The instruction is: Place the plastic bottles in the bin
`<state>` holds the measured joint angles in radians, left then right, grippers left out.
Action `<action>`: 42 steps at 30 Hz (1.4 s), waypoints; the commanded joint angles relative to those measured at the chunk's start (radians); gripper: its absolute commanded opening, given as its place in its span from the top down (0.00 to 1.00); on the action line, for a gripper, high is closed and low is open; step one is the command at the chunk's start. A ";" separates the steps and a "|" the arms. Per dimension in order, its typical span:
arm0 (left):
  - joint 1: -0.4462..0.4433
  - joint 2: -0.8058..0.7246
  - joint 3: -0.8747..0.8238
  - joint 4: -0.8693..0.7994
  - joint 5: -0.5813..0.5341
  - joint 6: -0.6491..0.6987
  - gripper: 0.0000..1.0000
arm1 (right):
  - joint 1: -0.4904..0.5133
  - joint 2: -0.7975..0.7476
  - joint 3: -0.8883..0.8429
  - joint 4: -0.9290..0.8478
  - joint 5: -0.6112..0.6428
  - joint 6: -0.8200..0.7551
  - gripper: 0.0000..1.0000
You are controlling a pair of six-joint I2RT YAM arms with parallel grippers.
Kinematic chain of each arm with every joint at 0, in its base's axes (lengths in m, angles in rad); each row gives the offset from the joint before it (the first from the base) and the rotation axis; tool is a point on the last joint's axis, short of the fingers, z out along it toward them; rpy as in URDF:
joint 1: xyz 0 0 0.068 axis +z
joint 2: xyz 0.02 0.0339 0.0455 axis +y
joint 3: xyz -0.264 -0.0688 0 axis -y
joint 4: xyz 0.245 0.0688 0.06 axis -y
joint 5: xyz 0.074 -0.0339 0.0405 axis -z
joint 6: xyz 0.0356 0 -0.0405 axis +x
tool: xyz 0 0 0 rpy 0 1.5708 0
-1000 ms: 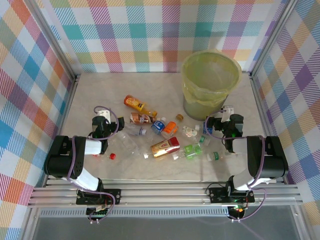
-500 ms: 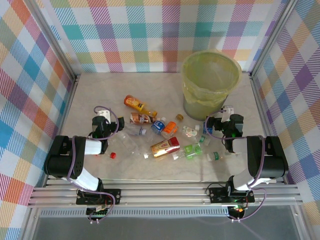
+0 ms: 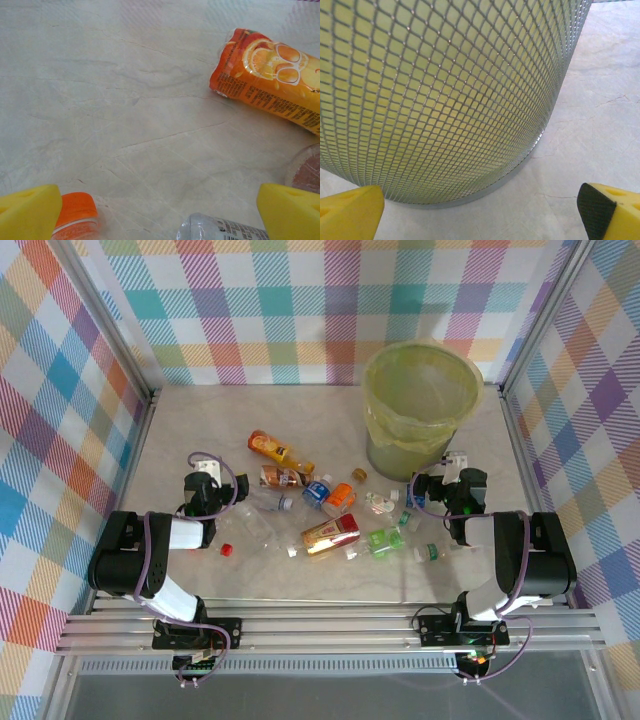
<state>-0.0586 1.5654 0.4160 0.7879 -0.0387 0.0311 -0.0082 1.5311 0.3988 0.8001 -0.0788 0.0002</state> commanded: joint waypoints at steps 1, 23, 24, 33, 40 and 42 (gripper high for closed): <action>-0.004 0.001 0.011 0.010 -0.008 0.010 0.00 | -0.007 0.004 0.014 0.030 0.002 0.013 0.00; -0.004 -0.018 0.027 -0.032 -0.015 0.009 0.00 | -0.006 -0.014 0.011 0.018 0.026 0.023 0.00; -0.005 -0.026 0.029 -0.041 -0.018 0.009 0.00 | -0.007 -0.022 0.010 0.013 0.026 0.022 0.00; -0.005 -0.144 0.019 -0.114 -0.049 -0.006 0.00 | -0.006 -0.158 -0.005 -0.083 0.081 0.036 0.00; -0.006 -0.315 0.015 -0.219 -0.071 -0.017 0.00 | -0.007 -0.331 0.030 -0.343 0.185 0.099 0.00; -0.007 -0.379 0.015 -0.267 -0.089 -0.029 0.00 | -0.006 -0.379 0.046 -0.425 0.209 0.131 0.00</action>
<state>-0.0586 1.2640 0.4255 0.5934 -0.0952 0.0196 -0.0082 1.2041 0.4068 0.5354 0.0708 0.0719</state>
